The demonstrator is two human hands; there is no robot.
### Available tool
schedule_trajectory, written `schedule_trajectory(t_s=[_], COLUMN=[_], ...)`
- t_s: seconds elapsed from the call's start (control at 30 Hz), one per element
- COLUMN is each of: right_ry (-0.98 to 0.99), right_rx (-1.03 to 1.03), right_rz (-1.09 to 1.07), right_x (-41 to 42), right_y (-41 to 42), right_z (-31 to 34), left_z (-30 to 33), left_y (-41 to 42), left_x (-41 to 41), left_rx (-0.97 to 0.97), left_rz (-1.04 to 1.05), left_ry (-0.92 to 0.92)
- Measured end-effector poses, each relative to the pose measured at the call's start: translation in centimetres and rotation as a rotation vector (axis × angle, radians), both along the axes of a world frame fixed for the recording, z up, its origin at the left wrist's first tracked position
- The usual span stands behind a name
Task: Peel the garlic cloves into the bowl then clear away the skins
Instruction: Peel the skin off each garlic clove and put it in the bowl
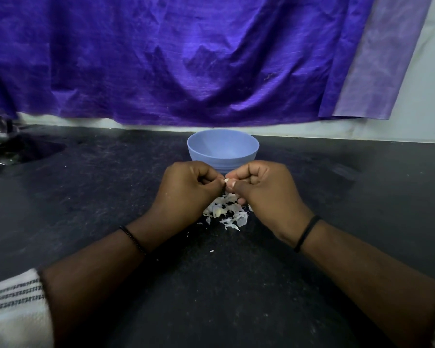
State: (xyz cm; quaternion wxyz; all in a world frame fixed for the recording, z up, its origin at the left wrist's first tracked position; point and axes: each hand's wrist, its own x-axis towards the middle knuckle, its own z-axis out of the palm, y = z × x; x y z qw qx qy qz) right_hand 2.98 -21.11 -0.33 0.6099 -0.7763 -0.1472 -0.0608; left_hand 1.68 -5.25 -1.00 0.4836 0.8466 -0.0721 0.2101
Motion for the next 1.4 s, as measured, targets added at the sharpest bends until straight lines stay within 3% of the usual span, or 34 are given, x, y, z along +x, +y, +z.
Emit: schedule_trajectory(t_s=[0.17,0.33,0.7,0.83,1.03,1.23,1.4], right_ry=[0.083,0.097,0.188,0.152,-0.006,-0.151,-0.083], right_rx=[0.112,0.100,0.204,0.205,0.061,-0.098,-0.129], right_rz=[-0.030,-0.027,0.001,-0.005,-0.071,-0.150,-0.190], right_x=[-0.1,0.0,0.2,0.3,0.4,0.0,0.5], right_y=[0.4,0.8,0.0,0.0,-0.3,-0.2,0.5], right_z=[-0.2,-0.6,-0.3,-0.2,-0.8,-0.2,0.1], left_z=[-0.2,0.1,1.7,1.9,1.0,1.0,1.0], left_y=[-1.3,-1.4,-2.1,-1.5,-0.6,-0.4,0.0], left_x=[0.0,-0.3,0.5,0.9,1.2,1.0,1.3], left_rx=[-0.118,-0.222,-0.424,-0.327,0.047,0.067,0.041], left_rz=[0.054,0.080,-0.026,-0.051,-0.004,-0.023,-0.074], left_ry=[0.074,0.187,0.390,0.330,0.017,-0.035,-0.003])
